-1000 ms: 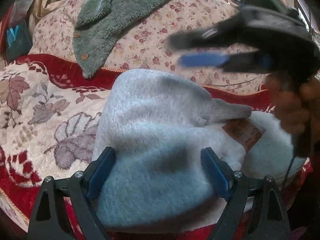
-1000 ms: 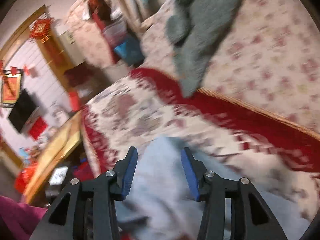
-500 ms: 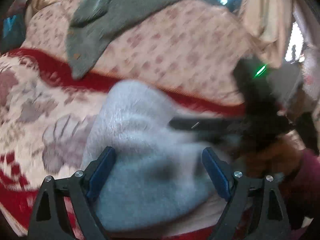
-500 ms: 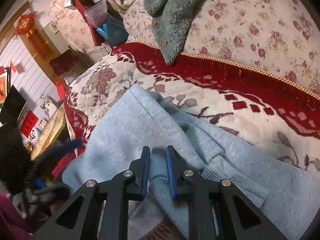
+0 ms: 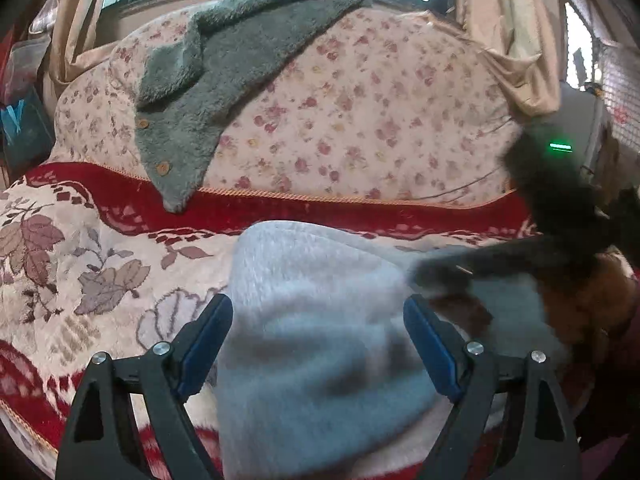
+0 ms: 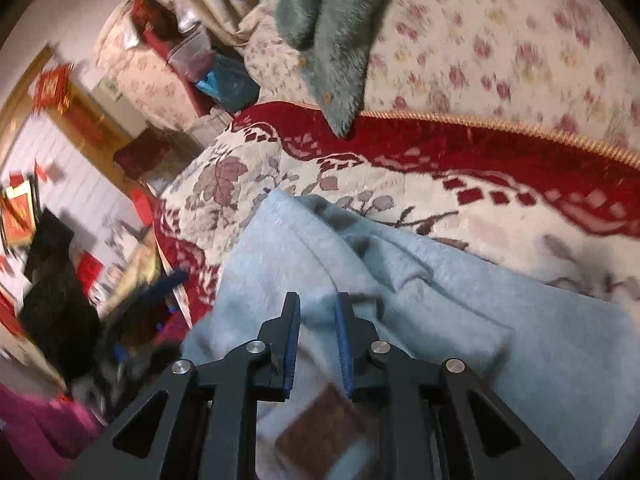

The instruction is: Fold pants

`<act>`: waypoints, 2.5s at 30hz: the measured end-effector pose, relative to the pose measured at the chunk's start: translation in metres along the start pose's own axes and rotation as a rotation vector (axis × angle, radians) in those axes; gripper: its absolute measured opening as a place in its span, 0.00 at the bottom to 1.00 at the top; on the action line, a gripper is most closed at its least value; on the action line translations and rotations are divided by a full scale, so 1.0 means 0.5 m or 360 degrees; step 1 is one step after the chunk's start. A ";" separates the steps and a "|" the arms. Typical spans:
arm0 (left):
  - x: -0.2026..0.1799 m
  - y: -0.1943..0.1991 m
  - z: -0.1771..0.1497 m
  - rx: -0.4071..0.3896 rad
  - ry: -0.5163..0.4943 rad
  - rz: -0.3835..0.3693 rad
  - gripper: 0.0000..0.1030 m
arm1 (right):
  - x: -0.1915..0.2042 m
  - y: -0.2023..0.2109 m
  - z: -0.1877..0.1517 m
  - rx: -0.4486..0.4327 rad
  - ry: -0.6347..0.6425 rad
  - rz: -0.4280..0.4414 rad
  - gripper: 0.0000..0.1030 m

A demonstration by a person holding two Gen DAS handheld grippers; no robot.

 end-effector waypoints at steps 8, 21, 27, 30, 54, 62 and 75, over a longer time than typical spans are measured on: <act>-0.004 -0.113 -0.022 0.0237 0.0002 0.0064 0.86 | 0.029 -0.005 -0.097 0.0086 0.0314 -0.0356 0.17; -0.162 -0.035 0.017 0.0133 -0.0065 -0.0285 0.99 | -0.038 0.279 -0.220 -0.0332 -0.0454 -0.0139 0.82; -0.329 -0.090 0.036 0.0286 -0.0204 -0.0626 0.99 | -0.055 0.394 -0.370 -0.0355 -0.0720 -0.0290 0.83; -0.407 -0.134 0.052 0.0373 -0.0265 -0.0761 0.99 | -0.074 0.434 -0.432 -0.0412 -0.0861 -0.0337 0.85; -0.756 -0.425 0.072 0.0953 -0.0809 -0.1209 0.99 | -0.203 0.432 -0.505 -0.0815 -0.1195 -0.0286 0.90; -0.812 -0.468 0.026 0.1139 -0.0863 -0.1286 0.94 | -0.236 0.434 -0.532 -0.0930 -0.1343 -0.0137 0.43; -0.765 -0.349 0.119 0.0900 -0.0745 -0.1383 0.25 | -0.131 0.482 -0.450 -0.0945 -0.0994 -0.0309 0.32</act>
Point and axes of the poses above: each gripper's, at about its wrist camera, not at the fingertips, and y roughly against the way its jaws point, x to its left, z to its top, the point moved 4 cm from there along -y, roughly the way its jaws point, and after that the axes turned 1 degree about x, right-handed, at the moved point
